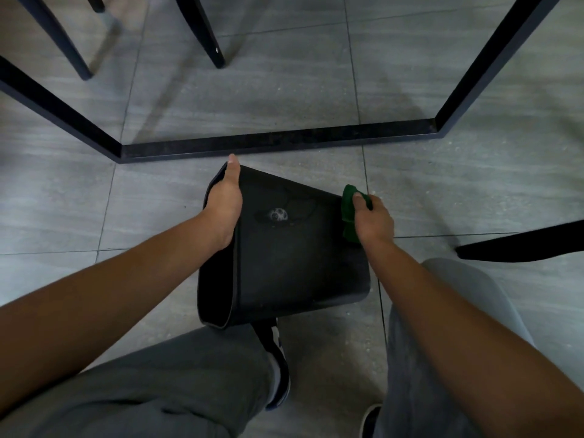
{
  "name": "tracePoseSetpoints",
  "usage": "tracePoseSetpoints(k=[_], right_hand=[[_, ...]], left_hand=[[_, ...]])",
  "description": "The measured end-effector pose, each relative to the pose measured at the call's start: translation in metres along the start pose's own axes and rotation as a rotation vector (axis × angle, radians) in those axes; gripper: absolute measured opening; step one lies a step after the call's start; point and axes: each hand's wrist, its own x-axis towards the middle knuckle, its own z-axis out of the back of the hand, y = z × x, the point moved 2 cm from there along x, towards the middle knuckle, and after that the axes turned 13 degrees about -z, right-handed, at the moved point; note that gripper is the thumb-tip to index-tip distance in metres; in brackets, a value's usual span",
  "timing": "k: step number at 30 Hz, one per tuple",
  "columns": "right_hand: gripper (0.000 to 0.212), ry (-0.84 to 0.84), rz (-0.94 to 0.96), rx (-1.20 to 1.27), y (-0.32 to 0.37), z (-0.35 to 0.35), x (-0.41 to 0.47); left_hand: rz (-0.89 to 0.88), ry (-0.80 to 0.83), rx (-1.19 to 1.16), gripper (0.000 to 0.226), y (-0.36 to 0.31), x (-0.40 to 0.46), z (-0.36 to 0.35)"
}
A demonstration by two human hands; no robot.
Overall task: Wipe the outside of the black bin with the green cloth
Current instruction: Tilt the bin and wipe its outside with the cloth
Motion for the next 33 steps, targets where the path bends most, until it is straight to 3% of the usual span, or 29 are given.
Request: tracePoseSetpoints(k=[3,7,16,18,21,26,30,33], right_hand=[[0.047,0.018,0.044,-0.048,0.003,0.000,-0.006],[0.046,0.020,0.203,-0.035,0.008,-0.007,-0.036],[0.036,0.195,0.448,0.238,0.012,-0.025,-0.146],[0.040,0.201,0.548,0.208,0.022,-0.038,-0.160],[0.049,0.062,0.652,-0.028,0.036,-0.063,-0.163],[0.057,-0.156,0.660,-0.181,0.055,-0.085,-0.127],[0.054,-0.161,0.523,-0.253,0.071,-0.081,-0.079],[0.051,-0.176,0.371,-0.283,0.062,-0.066,-0.040]], left_hand=[[0.078,0.004,-0.070,0.104,0.004,0.001,0.007],[0.081,0.079,-0.127,0.068,0.001,-0.004,-0.003],[0.112,0.125,-0.210,0.078,-0.003,-0.011,-0.020],[0.130,0.162,-0.256,0.079,-0.004,-0.012,-0.022],[0.138,0.176,-0.353,0.076,-0.002,-0.009,-0.022],[0.091,0.147,-0.266,0.072,0.003,-0.004,-0.010],[0.063,0.212,-0.246,0.077,0.000,-0.017,-0.013],[0.008,0.088,-0.173,0.059,0.000,-0.023,-0.015]])
